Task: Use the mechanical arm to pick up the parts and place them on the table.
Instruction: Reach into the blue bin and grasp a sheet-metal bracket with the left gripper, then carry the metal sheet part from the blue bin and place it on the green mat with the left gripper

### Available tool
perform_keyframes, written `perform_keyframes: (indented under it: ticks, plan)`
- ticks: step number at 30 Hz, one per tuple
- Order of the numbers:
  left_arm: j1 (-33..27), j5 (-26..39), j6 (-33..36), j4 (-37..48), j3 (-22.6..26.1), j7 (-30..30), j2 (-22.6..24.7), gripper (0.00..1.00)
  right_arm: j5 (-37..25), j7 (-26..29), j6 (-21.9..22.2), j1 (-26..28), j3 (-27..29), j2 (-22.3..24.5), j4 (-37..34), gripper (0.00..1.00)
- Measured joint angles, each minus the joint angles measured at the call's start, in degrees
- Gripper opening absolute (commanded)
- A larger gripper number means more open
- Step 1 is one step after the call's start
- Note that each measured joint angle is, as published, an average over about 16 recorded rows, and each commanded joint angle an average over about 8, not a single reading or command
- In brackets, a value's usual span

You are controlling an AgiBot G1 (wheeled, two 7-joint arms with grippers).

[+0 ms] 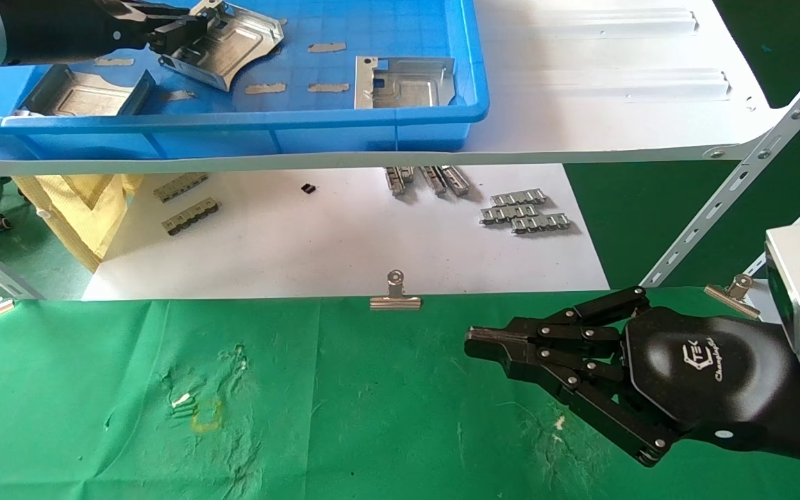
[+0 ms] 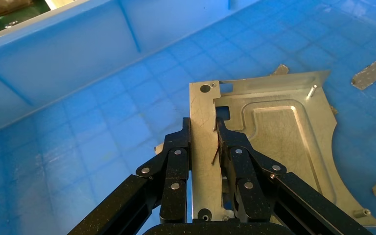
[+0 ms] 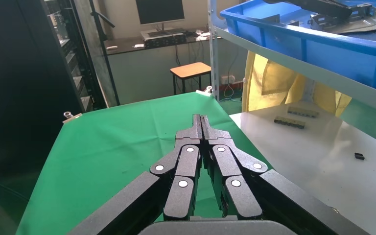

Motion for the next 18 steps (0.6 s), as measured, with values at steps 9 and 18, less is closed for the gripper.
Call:
perform_keyframes:
  ticks: [9,18]
  plan:
    - [-0.8,-3.4,10.0,-3.3,-2.2,4.5,-3.3,0.00,0.0,0.0,0.0,0.0,0.0,0.0,0.0,0.00]
    - [1.2,-8.7,29.9,-8.6,-4.5,13.4,-8.6,0.00,0.0,0.0,0.0,0.0,0.0,0.0,0.0,0.00]
